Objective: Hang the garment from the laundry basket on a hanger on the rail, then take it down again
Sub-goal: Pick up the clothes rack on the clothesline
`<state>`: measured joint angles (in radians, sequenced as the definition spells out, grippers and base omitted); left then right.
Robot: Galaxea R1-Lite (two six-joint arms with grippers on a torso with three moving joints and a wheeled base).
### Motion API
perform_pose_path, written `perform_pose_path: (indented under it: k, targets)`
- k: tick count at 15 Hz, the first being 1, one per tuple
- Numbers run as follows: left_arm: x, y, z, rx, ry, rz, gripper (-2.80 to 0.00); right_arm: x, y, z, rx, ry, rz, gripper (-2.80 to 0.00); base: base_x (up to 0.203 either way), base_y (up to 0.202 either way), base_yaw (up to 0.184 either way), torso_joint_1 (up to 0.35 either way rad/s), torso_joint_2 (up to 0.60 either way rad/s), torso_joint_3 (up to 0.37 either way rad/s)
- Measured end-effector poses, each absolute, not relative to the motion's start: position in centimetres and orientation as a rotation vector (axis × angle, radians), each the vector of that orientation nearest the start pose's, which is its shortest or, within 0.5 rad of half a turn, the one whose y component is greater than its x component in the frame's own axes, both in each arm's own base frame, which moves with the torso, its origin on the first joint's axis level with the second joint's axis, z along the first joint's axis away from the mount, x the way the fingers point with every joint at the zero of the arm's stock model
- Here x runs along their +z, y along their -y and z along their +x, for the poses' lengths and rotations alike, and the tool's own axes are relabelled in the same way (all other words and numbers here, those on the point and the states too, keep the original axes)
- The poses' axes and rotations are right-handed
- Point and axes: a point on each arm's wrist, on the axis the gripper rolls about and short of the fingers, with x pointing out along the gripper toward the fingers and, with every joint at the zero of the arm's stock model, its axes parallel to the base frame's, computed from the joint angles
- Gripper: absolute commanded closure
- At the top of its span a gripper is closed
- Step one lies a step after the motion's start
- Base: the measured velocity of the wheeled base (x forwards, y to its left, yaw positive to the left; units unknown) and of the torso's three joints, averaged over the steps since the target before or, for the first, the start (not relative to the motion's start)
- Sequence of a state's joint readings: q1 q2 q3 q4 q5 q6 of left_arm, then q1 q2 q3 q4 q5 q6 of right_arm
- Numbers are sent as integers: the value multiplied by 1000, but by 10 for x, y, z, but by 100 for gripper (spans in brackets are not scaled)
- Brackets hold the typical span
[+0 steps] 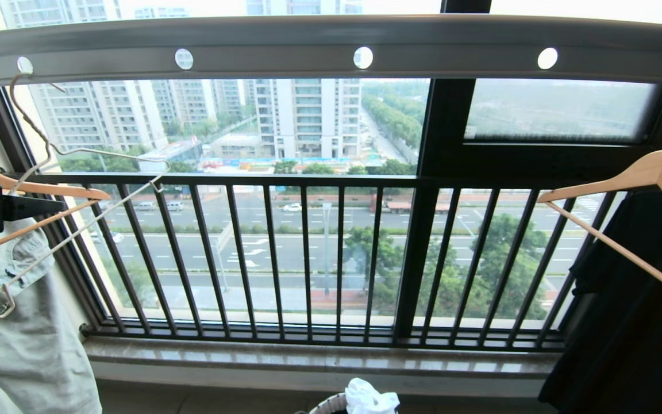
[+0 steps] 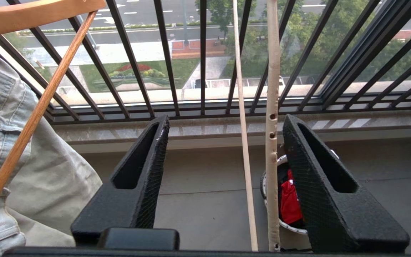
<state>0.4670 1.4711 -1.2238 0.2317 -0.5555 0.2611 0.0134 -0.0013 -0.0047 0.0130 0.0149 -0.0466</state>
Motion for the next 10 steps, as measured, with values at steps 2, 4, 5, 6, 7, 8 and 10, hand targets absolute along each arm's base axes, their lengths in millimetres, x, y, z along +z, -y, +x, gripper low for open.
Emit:
perform_pose_path:
  k: [2, 4, 5, 6, 7, 8, 10]
  targets:
    - [283, -100, 225, -142, -403, 24, 0, 75, 0, -23, 28, -6, -47, 0, 0, 0, 0, 0, 0, 0]
    - [282, -100, 225, -142, -400, 28, 0, 75, 0, -23, 28, -6, -47, 0, 0, 0, 0, 0, 0, 0]
    - [282, -100, 225, -141, -396, 30, 0, 75, 0, -23, 28, -6, -47, 0, 0, 0, 0, 0, 0, 0]
    - [282, -100, 225, -141, -392, 32, 0, 75, 0, -23, 28, -6, -47, 0, 0, 0, 0, 0, 0, 0]
    - [283, -99, 224, -141, -391, 32, 0, 75, 0, -23, 28, -6, -47, 0, 0, 0, 0, 0, 0, 0]
    - [284, -99, 223, -140, -388, 34, 0, 75, 0, -23, 28, -6, -47, 0, 0, 0, 0, 0, 0, 0]
    - [286, -98, 220, -138, -379, 36, 0, 75, 0, -23, 28, -7, -47, 0, 0, 0, 0, 0, 0, 0]
